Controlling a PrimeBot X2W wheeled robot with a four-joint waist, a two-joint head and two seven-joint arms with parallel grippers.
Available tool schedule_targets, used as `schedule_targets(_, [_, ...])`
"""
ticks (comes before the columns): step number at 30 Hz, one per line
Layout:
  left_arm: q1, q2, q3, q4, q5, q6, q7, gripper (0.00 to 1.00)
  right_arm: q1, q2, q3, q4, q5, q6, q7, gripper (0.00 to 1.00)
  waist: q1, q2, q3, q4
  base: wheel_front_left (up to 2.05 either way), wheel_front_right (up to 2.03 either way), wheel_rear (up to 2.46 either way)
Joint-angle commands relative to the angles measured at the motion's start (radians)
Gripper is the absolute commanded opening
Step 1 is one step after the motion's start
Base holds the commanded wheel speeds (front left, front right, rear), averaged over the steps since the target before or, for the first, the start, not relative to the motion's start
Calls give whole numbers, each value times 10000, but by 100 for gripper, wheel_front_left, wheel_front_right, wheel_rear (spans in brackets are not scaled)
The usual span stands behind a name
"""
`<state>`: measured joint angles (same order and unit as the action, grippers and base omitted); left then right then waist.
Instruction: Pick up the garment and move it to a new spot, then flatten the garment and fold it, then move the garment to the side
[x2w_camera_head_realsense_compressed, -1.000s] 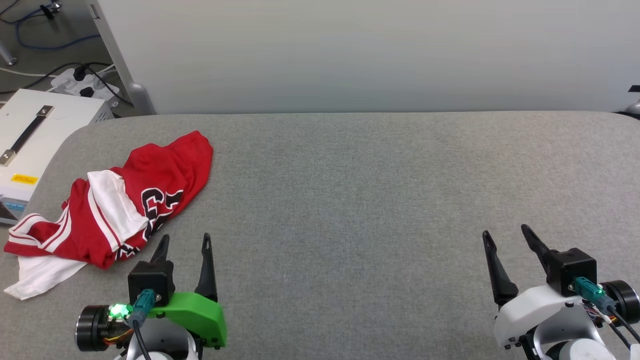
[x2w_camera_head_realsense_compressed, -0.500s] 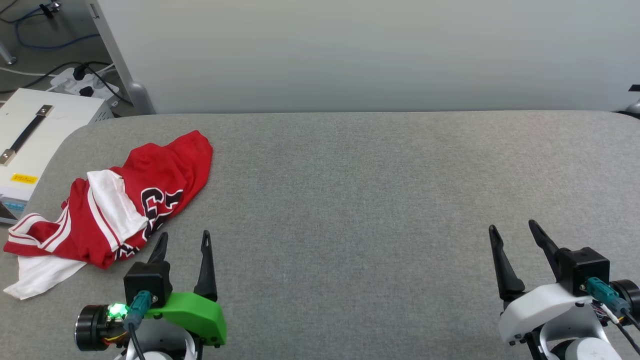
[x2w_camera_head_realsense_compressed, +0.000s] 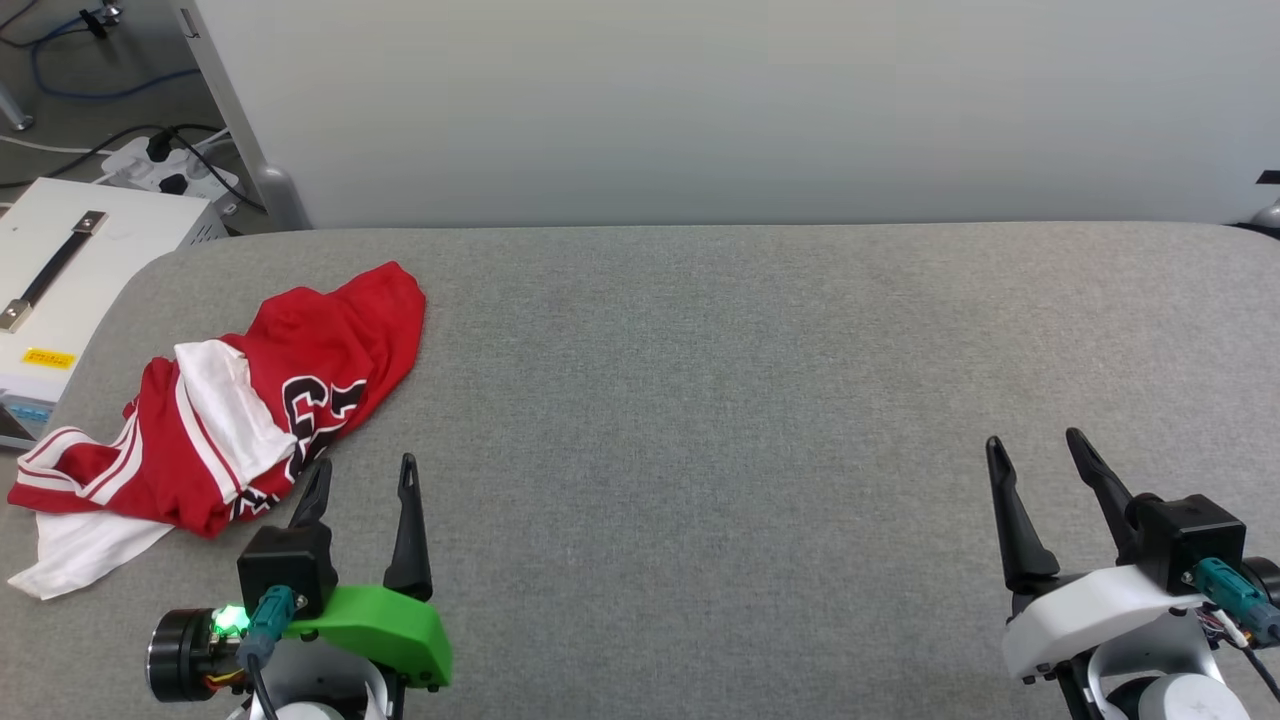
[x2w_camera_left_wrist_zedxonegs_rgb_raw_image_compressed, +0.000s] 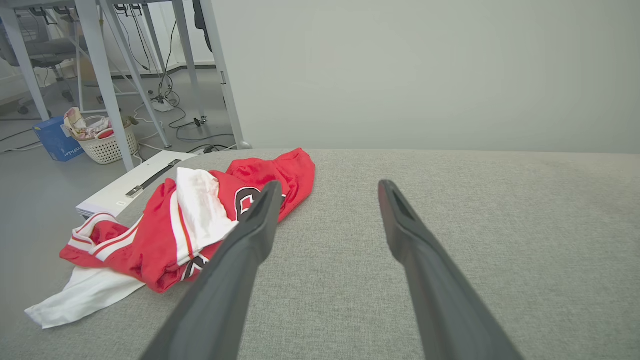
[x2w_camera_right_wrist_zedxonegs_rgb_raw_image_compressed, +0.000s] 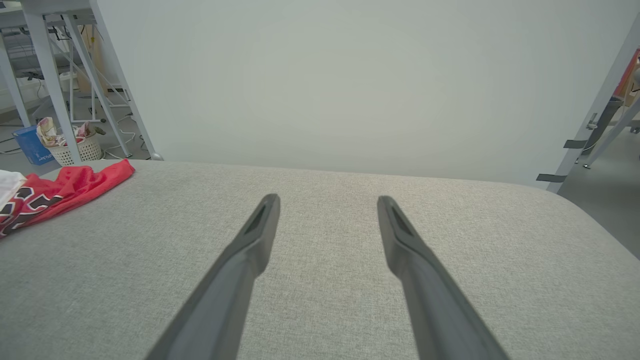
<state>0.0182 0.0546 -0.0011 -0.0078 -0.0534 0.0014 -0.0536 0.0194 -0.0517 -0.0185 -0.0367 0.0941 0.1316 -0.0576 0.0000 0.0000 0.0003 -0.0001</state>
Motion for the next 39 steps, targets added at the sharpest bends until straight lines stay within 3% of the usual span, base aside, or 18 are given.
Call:
schedule_targets(1, [-48,-11,2,-33,-112,47,-118,100,93,4,-31,-109,141,-2,-107,100,0,0,-5,-1,0,0,0])
schedule_targets(39, [19,-25,-144,215,-607,16,-945,100,528,8,12,-102,909,-5,-921,100,0,0,14,52,0,0,0])
